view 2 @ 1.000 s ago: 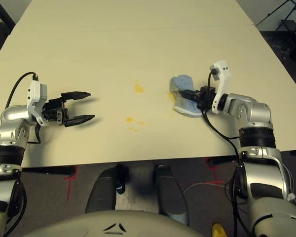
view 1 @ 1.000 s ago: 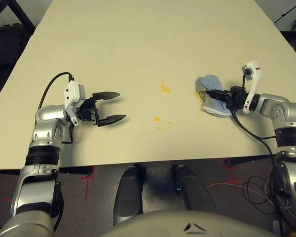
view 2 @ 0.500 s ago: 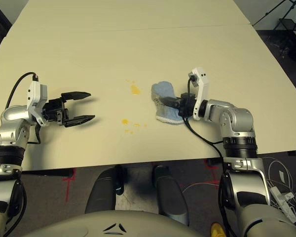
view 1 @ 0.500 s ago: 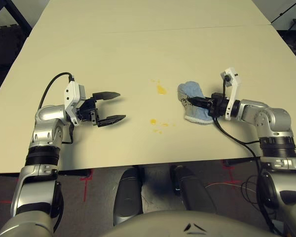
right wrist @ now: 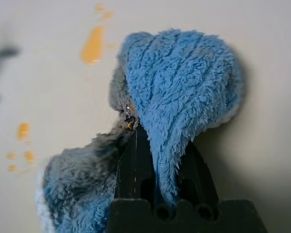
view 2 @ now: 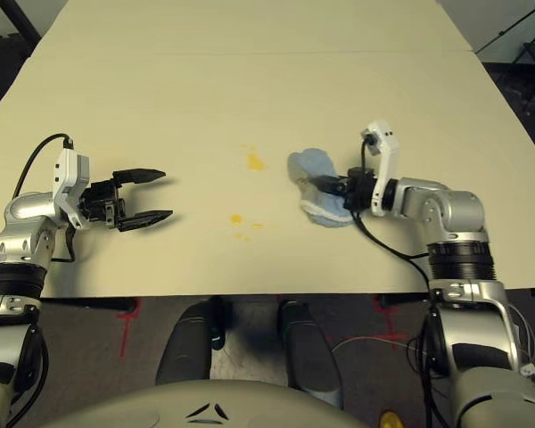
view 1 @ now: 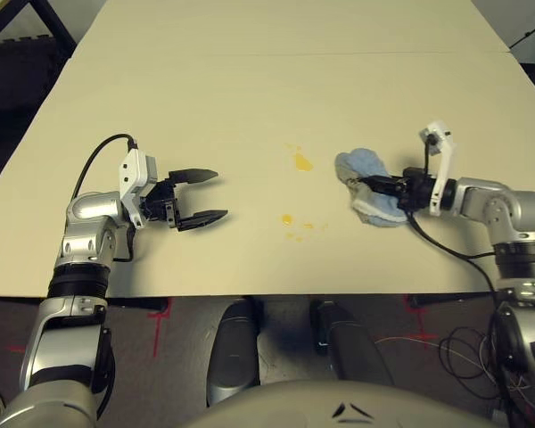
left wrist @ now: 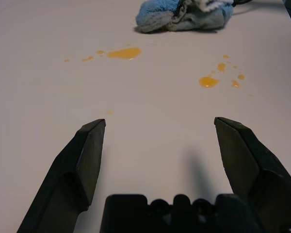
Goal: Wipe the water off the table with a rag.
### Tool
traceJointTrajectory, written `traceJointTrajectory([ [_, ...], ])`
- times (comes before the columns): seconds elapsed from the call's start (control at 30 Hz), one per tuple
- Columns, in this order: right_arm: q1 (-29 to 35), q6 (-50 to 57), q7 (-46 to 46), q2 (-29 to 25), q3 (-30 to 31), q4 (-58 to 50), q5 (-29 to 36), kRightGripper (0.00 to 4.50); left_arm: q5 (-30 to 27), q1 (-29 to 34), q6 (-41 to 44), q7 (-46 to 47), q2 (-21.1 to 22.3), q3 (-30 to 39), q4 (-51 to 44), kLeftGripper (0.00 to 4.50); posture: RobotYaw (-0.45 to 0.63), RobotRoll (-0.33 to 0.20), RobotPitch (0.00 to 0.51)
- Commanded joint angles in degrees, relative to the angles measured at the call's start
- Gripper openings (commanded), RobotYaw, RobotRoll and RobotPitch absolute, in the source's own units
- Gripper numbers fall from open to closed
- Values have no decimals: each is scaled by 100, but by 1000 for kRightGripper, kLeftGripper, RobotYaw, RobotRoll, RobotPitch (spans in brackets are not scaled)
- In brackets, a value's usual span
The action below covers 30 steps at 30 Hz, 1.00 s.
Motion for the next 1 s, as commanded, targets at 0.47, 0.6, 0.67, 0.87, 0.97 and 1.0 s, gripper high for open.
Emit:
traceJointTrajectory([
  [0.47, -472, 291, 200, -676, -465, 420, 308, 197, 114, -24, -118, -129, 31, -109, 144, 4500, 90, 0, 216],
  [0.6, -210, 1253, 388, -571, -518, -818, 1064, 197, 138, 5, -184, -167, 90, -90, 199, 4500, 92, 0, 216],
  [0.67, -78, 1471, 308, -466, -477, -1197, 1227, 197, 151, 7, -213, -181, 107, -87, 226, 4500, 92, 0, 216],
  [0.87, 290, 1693, -69, 140, 9, -1863, 1246, 197, 152, -2, -225, -181, 121, -95, 214, 4500, 105, 0, 219],
  [0.97, 472, 1670, -91, 318, 337, -2003, 1180, 197, 126, 14, -175, -167, 123, -88, 130, 4500, 107, 0, 220],
  [1.0, 531, 1692, -90, 351, 459, -2094, 1175, 197, 120, 18, -162, -161, 121, -86, 111, 4500, 113, 0, 222],
])
